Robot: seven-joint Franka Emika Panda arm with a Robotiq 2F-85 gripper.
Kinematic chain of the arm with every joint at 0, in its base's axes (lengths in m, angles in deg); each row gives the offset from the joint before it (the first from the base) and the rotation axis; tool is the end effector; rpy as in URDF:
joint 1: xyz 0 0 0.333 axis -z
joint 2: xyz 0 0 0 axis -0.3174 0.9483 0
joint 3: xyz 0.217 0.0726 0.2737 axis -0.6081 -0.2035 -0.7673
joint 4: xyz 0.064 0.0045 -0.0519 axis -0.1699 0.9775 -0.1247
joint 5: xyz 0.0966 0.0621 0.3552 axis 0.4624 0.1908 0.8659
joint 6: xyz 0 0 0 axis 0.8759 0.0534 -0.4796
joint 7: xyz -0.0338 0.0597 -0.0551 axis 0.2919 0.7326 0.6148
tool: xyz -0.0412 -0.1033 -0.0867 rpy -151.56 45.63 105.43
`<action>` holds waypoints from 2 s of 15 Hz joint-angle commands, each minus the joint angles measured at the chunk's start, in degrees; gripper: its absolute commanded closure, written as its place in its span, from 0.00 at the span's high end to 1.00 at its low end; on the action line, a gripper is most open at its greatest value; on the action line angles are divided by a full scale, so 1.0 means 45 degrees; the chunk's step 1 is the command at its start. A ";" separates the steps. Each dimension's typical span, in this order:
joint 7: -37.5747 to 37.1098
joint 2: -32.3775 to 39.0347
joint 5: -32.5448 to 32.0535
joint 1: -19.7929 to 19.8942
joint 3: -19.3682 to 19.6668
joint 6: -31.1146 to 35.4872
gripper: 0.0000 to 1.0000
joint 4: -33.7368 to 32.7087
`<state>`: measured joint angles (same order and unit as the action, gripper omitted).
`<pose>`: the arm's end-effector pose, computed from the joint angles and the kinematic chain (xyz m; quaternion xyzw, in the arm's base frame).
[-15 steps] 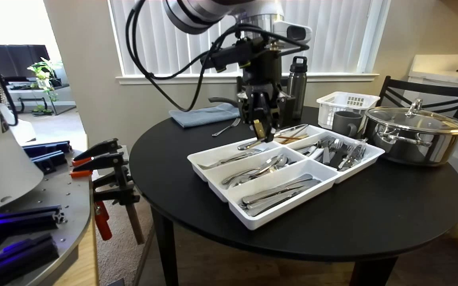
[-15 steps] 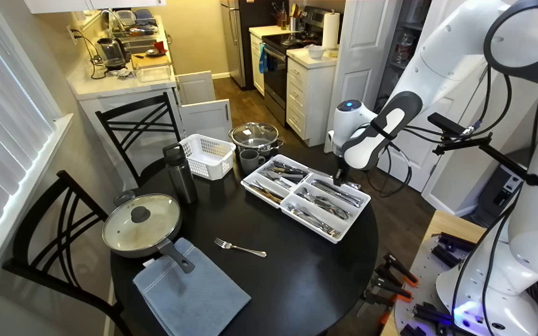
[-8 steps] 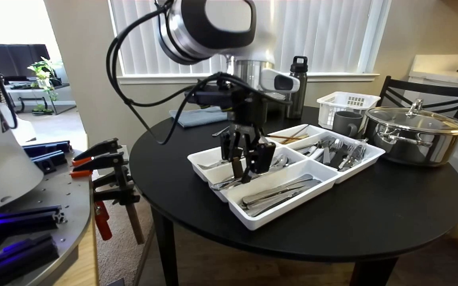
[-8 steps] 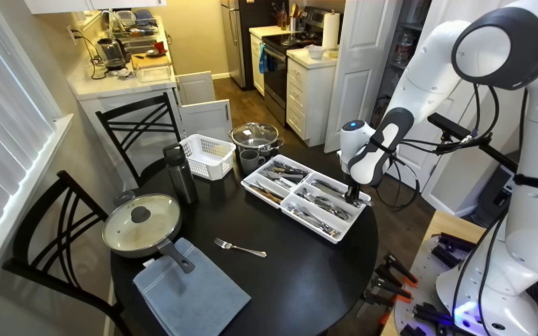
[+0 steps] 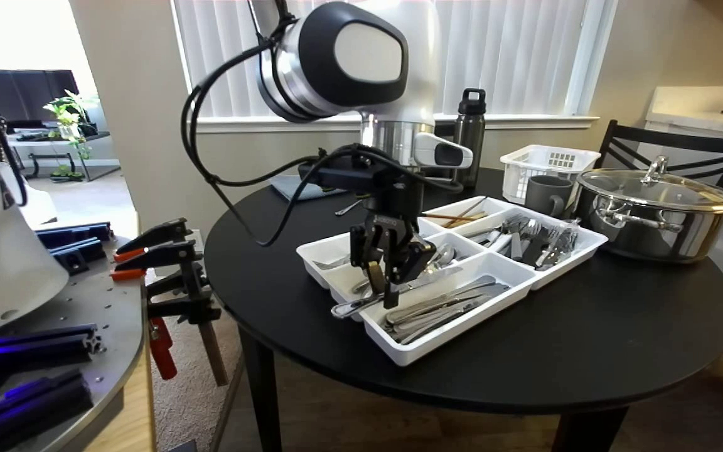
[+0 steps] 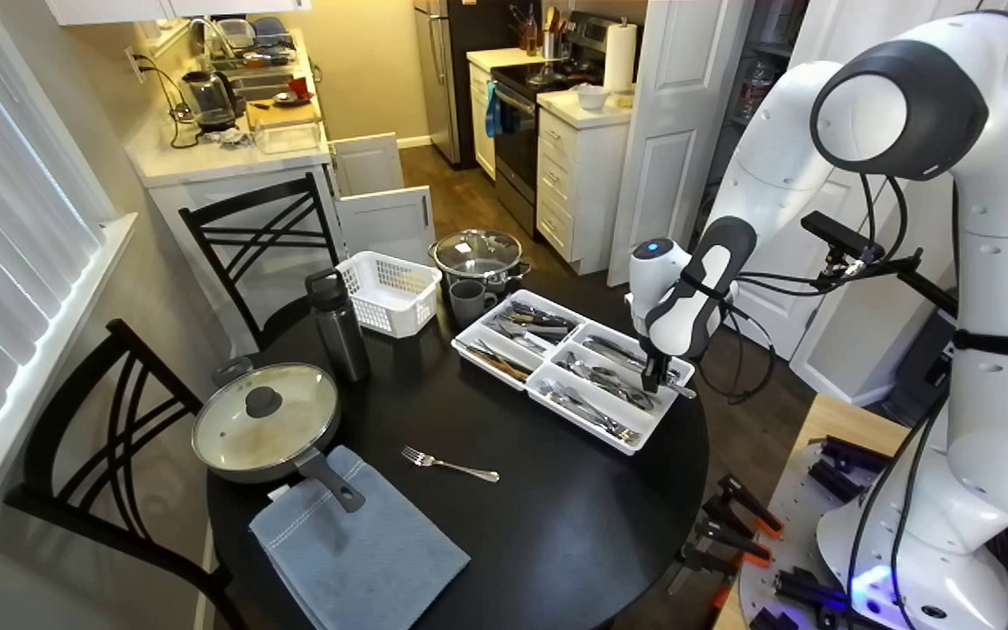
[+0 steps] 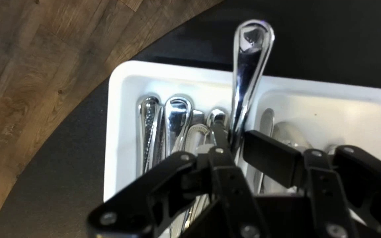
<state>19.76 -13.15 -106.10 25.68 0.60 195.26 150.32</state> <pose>0.4401 -0.1501 0.1303 0.9915 0.0579 -0.0887 0.0750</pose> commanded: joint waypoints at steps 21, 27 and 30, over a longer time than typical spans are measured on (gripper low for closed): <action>0.1989 -0.2858 0.4189 0.0488 -0.4554 0.1587 0.47 -0.0200; 0.3465 -0.1577 0.6233 -0.0436 -0.7224 0.1480 0.84 -0.1173; 0.1927 -0.1034 0.3989 -0.2244 -0.5580 0.1519 0.99 -0.1639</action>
<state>32.14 -20.82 -80.42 21.64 -31.13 201.09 145.31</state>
